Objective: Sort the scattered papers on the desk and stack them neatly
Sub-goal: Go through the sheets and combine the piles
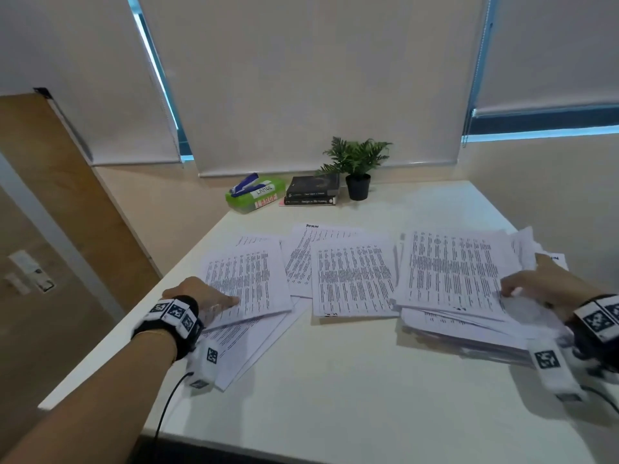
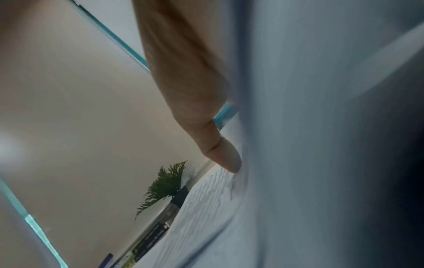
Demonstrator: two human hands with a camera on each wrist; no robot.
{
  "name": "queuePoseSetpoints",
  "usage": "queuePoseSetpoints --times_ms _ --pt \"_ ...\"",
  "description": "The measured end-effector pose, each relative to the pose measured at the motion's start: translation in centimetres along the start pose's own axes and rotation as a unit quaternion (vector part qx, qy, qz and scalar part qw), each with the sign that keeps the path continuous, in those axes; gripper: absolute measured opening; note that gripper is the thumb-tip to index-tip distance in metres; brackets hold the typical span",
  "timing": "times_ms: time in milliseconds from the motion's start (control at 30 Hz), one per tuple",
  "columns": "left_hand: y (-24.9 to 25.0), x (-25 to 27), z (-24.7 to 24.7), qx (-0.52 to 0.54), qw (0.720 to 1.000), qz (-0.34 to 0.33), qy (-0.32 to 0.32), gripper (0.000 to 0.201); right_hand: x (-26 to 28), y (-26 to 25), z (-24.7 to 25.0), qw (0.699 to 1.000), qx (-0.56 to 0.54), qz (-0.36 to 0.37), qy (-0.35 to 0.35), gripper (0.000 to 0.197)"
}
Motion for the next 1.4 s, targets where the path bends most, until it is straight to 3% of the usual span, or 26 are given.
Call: queuePoseSetpoints --times_ms 100,200,267,367,500,600,667,733,800,867,967,1000,1067,1200,1233,1300,1400 --pt "-0.2 -0.6 0.5 0.028 0.999 -0.006 -0.022 0.077 2.1 -2.1 0.2 1.000 0.015 0.000 0.024 0.070" --pt "-0.3 -0.4 0.5 0.074 0.997 -0.002 -0.033 0.071 1.7 -1.5 -0.4 1.000 0.010 0.027 0.008 0.083" --pt "-0.5 -0.3 0.6 0.122 0.992 -0.011 0.015 0.063 -0.5 1.3 -0.7 0.999 0.024 0.038 -0.005 0.094" --pt "0.2 0.4 1.5 0.180 0.975 -0.065 0.111 0.030 -3.3 4.2 -1.5 0.997 0.043 0.060 -0.007 0.097" --pt "1.9 1.7 3.3 0.325 0.924 -0.138 0.147 0.023 2.1 -2.4 -1.9 0.992 0.125 0.027 0.015 0.103" --pt "4.2 5.2 4.7 0.425 0.875 -0.197 0.120 0.010 4.0 -4.6 -2.0 0.982 0.184 -0.004 0.034 0.107" --pt "6.0 7.8 4.6 0.462 0.853 -0.233 0.068 0.005 4.1 -5.5 -2.3 0.964 0.262 0.036 0.040 0.104" --pt "7.8 10.3 3.5 0.476 0.841 -0.258 -0.006 0.010 3.9 -7.0 -3.0 0.956 0.274 0.103 0.035 0.096" --pt "9.4 12.8 1.8 0.463 0.840 -0.272 -0.079 0.007 4.4 -9.2 -4.2 0.967 0.189 0.171 0.017 0.084" --pt "10.7 14.7 -0.3 0.440 0.842 -0.283 -0.133 0.009 5.3 -11.3 -6.0 0.986 -0.018 0.166 -0.030 0.080" --pt "12.1 16.6 -3.6 0.381 0.853 -0.294 -0.203 0.010 6.2 -13.0 -8.8 0.948 -0.291 0.087 -0.094 0.109" --pt "12.4 16.9 -4.7 0.357 0.858 -0.299 -0.217 0.010 6.1 -13.1 -9.4 0.933 -0.339 0.080 -0.095 0.110" --pt "13.0 16.5 -6.5 0.331 0.869 -0.296 -0.220 0.009 5.7 -13.1 -10.0 0.910 -0.404 0.052 -0.080 0.088" --pt "13.5 14.6 -8.1 0.348 0.877 -0.247 -0.220 0.017 5.5 -12.8 -10.1 0.908 -0.412 0.003 -0.077 0.068" --pt "13.7 14.3 -8.3 0.335 0.883 -0.245 -0.219 0.020 5.4 -12.7 -10.2 0.922 -0.378 0.014 -0.077 0.060" --pt "14.1 14.1 -8.6 0.280 0.905 -0.255 -0.196 0.032 4.1 -10.9 -10.5 0.959 -0.277 0.029 -0.048 0.062" --pt "14.1 13.2 -8.6 0.174 0.949 -0.231 -0.128 0.049 2.9 -8.6 -10.4 0.981 -0.193 0.012 -0.001 0.065"
Point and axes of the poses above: each hand's wrist, its own x-axis away from the middle knuckle, its own z-axis out of the back of the hand, y = z × x, the point moved 4 cm from there along -x, towards the middle knuckle, and after that the axes turned 14 degrees about z, right-handed, at the moved point
